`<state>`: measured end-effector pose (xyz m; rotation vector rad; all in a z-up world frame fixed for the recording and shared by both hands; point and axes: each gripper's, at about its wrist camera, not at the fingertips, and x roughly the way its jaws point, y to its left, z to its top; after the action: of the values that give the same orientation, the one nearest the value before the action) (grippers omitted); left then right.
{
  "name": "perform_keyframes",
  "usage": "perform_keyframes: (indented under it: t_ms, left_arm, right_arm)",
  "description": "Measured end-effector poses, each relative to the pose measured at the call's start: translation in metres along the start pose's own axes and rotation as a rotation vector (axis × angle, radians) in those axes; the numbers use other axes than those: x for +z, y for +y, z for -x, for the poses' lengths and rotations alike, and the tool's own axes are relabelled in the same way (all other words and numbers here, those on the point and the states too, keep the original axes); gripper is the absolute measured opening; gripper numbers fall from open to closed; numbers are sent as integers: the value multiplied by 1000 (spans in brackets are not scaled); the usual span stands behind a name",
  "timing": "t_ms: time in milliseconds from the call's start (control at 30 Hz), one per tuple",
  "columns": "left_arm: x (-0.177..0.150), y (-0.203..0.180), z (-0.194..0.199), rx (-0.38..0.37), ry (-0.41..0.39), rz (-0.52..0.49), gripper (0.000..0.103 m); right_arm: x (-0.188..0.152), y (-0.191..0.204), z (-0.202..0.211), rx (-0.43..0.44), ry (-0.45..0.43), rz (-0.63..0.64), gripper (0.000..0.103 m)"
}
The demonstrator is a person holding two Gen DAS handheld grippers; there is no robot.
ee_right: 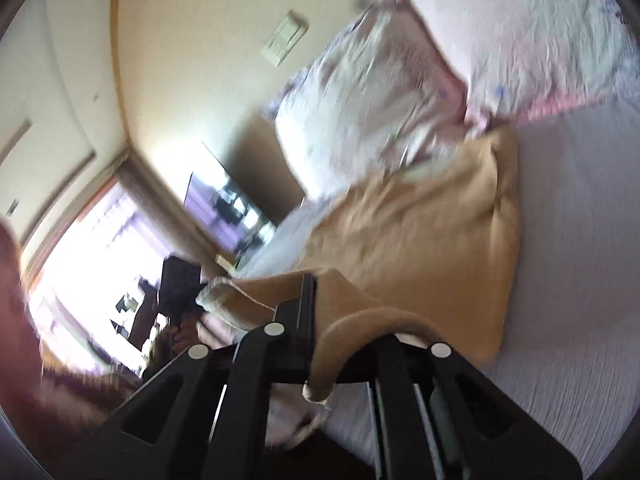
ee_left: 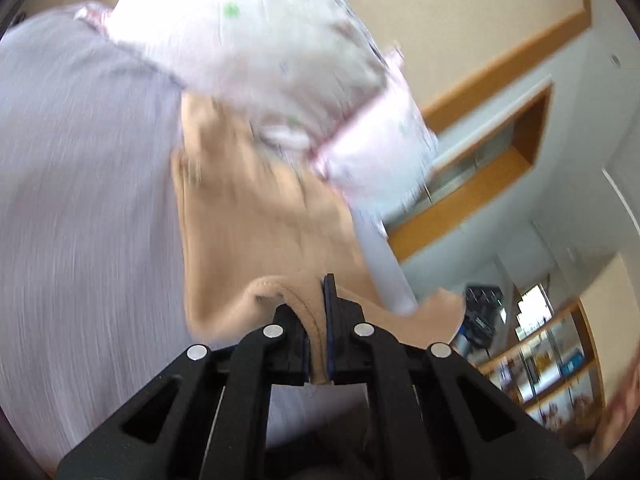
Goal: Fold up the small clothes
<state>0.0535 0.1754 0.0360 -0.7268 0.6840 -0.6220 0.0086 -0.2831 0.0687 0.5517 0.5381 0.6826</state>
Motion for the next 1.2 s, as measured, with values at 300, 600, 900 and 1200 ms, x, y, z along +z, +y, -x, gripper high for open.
perform_keyframes:
  t_ms: [300, 600, 900, 1200]
  left_arm:
    - [122, 69, -129, 181, 22, 175, 4]
    - [159, 119, -160, 207, 10, 329, 5]
    - [163, 123, -110, 62, -164, 452, 82]
    - [106, 82, -94, 325, 168, 192, 81]
  right_arm:
    - [111, -141, -116, -207, -59, -334, 6]
    - [141, -204, -167, -355, -35, -474, 16]
    - [156, -166, -148, -449, -158, -345, 86]
    - [99, -134, -92, -270, -248, -226, 97]
